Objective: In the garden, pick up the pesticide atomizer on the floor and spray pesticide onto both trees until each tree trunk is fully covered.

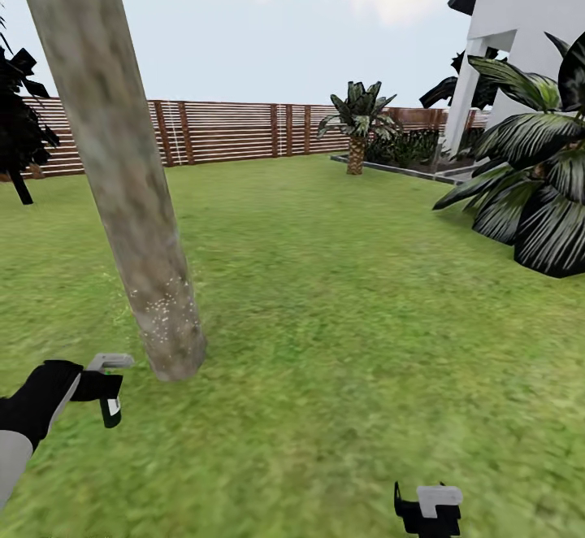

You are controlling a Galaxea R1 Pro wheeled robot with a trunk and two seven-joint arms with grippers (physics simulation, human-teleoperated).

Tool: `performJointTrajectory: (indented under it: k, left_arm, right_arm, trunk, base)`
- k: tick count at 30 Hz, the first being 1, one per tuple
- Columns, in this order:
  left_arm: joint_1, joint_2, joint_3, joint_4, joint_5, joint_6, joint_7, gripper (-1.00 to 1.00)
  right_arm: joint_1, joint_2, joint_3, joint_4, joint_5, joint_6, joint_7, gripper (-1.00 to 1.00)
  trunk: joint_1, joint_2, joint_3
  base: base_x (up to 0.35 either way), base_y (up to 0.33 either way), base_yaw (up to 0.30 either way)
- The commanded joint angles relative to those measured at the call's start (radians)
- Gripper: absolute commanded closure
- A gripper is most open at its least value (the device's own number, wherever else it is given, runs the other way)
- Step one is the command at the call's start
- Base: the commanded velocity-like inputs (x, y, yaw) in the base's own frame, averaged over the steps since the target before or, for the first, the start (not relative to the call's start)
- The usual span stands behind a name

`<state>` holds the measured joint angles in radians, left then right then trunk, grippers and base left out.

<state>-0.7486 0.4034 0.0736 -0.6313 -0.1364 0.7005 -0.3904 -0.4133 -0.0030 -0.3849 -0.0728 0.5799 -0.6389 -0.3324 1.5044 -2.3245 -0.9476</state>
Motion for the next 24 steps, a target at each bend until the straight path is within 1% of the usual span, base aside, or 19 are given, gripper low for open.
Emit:
performJointTrajectory:
  k: [1, 2, 4, 5, 6, 7, 9, 10, 12, 13, 14, 15, 16, 17, 18, 19, 21, 22, 24]
  left_arm:
    - [0.002, -0.001, 0.003, 0.017, -0.008, -0.004, -0.013, 1.0]
    - [0.012, -0.002, 0.0, 0.031, -0.009, -0.026, -0.018, 1.0]
    - [0.044, -0.006, -0.011, 0.043, -0.012, -0.134, -0.036, 1.0]
    - [0.063, -0.007, -0.037, 0.048, -0.015, -0.242, -0.083, 1.0]
    - [0.071, -0.007, -0.066, 0.055, -0.017, -0.309, -0.142, 1.0]
    - [0.075, -0.006, -0.094, 0.065, -0.02, -0.36, -0.208, 1.0]
    - [0.078, -0.004, -0.125, 0.075, -0.033, -0.451, -0.325, 1.0]
    - [0.079, -0.004, -0.137, 0.077, -0.055, -0.495, -0.372, 1.0]
    - [0.078, -0.004, -0.162, 0.077, -0.113, -0.546, -0.454, 1.0]
    - [0.078, -0.005, -0.171, 0.073, -0.161, -0.562, -0.509, 1.0]
    - [0.077, -0.005, -0.175, 0.071, -0.189, -0.568, -0.543, 1.0]
    - [0.075, -0.005, -0.179, 0.069, -0.229, -0.574, -0.595, 1.0]
    - [0.075, -0.007, -0.184, 0.066, -0.268, -0.581, -0.647, 1.0]
    - [0.072, -0.009, -0.198, 0.064, -0.319, -0.59, -0.705, 1.0]
    - [0.071, -0.01, -0.206, 0.063, -0.348, -0.595, -0.735, 1.0]
    - [0.068, -0.017, -0.216, 0.061, -0.397, -0.601, -0.781, 1.0]
    - [0.067, -0.029, -0.223, 0.059, -0.419, -0.602, -0.802, 1.0]
    - [0.067, -0.038, -0.224, 0.058, -0.423, -0.602, -0.805, 1.0]
    - [0.067, -0.054, -0.233, 0.058, -0.441, -0.602, -0.806, 1.0]
  right_arm:
    - [-0.001, 0.0, -0.005, 0.002, 0.011, -0.002, -0.006, -1.0]
    - [-0.001, 0.0, -0.004, 0.002, 0.011, -0.001, -0.006, -1.0]
    - [-0.001, 0.002, -0.004, 0.003, 0.013, 0.0, -0.004, -1.0]
    - [-0.001, 0.003, -0.002, 0.003, 0.014, 0.004, -0.002, -1.0]
    - [-0.001, 0.003, 0.007, 0.002, 0.02, 0.009, 0.003, -1.0]
    - [-0.002, 0.005, 0.028, -0.003, 0.041, 0.012, 0.018, -1.0]
    - [-0.002, 0.009, 0.077, -0.043, 0.117, 0.02, 0.088, -1.0]
    - [-0.007, 0.008, 0.089, -0.081, 0.151, 0.033, 0.156, -1.0]
    - [-0.035, 0.008, 0.098, -0.157, 0.18, 0.1, 0.354, -1.0]
    - [-0.068, 0.008, 0.1, -0.213, 0.187, 0.171, 0.532, -1.0]
    - [-0.088, 0.009, 0.101, -0.247, 0.191, 0.214, 0.645, -1.0]
    - [-0.115, 0.009, 0.102, -0.296, 0.193, 0.267, 0.808, -1.0]
    - [-0.137, 0.008, 0.102, -0.338, 0.194, 0.296, 0.933, -1.0]
    - [-0.157, 0.008, 0.103, -0.377, 0.194, 0.312, 1.03, -1.0]
    - [-0.166, 0.009, 0.103, -0.396, 0.194, 0.317, 1.08, -1.0]
    - [-0.179, 0.014, 0.105, -0.426, 0.194, 0.324, 1.189, -1.0]
    - [-0.184, 0.023, 0.106, -0.436, 0.197, 0.327, 1.254, -1.0]
    - [-0.184, 0.029, 0.115, -0.438, 0.197, 0.327, 1.261, -1.0]
    - [-0.185, 0.04, 0.158, -0.438, 0.196, 0.327, 1.266, -1.0]
  trunk:
    - [0.0, 0.0, -0.001]
    - [0.0, 0.0, -0.001]
    - [0.0, 0.0, -0.001]
    - [0.0, 0.0, -0.001]
    - [0.0, 0.0, -0.001]
    - [0.0, 0.0, -0.001]
    - [0.0, 0.0, -0.001]
    - [0.0, 0.0, -0.001]
    - [0.0, 0.0, -0.001]
    - [0.0, 0.0, -0.001]
    - [0.0, 0.0, -0.001]
    - [0.0, 0.0, -0.001]
    - [0.0, 0.0, -0.001]
    - [0.0, 0.0, -0.001]
    - [0.0, 0.0, -0.001]
    - [0.0, 0.0, -0.001]
    - [0.0, 0.0, -0.001]
    - [0.0, 0.0, -0.001]
    - [0.0, 0.0, -0.001]
  base:
    - [-0.142, 0.014, 0.001]
    - [-0.234, 0.046, 0.0]
    - [-0.291, 0.066, 0.0]
    - [-0.318, 0.076, 0.0]
    - [-0.325, 0.078, 0.0]
    - [-0.328, 0.079, 0.0]
    - [-0.33, 0.08, 0.0]
    - [-0.331, 0.088, 0.0]
    - [-0.331, 0.098, 0.0]
    - [-0.332, 0.103, 0.0]
    - [-0.332, 0.104, 0.0]
    - [-0.332, 0.105, 0.0]
    - [-0.332, 0.106, 0.0]
    - [-0.331, 0.106, 0.0]
    - [-0.293, 0.099, 0.0]
    - [-0.102, 0.035, 0.0]
    - [-0.035, 0.012, 0.0]
    - [-0.009, 0.003, 0.0]
    - [-0.004, 0.001, 0.0]
